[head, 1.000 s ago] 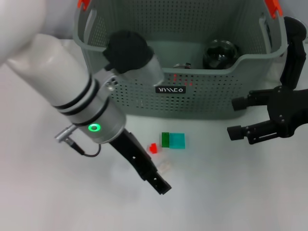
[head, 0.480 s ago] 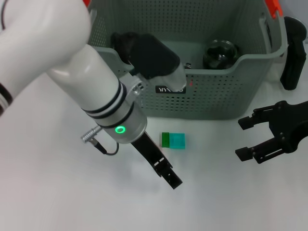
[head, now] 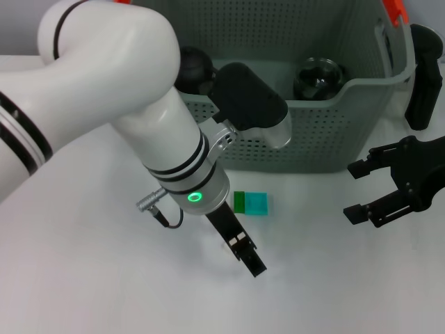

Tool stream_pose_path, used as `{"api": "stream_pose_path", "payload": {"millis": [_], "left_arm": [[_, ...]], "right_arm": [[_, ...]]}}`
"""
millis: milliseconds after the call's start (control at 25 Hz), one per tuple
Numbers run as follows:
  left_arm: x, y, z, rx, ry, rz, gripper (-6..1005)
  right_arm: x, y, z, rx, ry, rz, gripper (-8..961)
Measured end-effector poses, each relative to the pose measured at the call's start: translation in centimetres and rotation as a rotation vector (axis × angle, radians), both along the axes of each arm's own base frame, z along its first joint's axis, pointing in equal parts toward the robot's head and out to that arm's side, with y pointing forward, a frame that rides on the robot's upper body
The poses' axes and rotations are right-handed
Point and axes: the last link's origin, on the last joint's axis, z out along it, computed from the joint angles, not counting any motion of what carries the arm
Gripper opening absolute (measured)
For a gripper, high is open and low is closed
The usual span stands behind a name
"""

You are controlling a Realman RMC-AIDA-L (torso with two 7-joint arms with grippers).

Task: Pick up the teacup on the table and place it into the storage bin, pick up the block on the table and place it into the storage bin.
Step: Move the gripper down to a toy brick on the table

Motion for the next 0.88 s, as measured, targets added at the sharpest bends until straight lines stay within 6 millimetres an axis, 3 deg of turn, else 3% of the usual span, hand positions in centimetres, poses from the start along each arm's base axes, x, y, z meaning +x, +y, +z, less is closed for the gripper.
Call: {"api": "stream_pose_path", "payload": {"millis": [880], "left_arm": [[-1.0,0.3,-0.6,0.046,0.026,0.079,949]], "right_arm": [[0.4,-0.3,0.0,-0.001,-0.002,-0.011,947]]}}
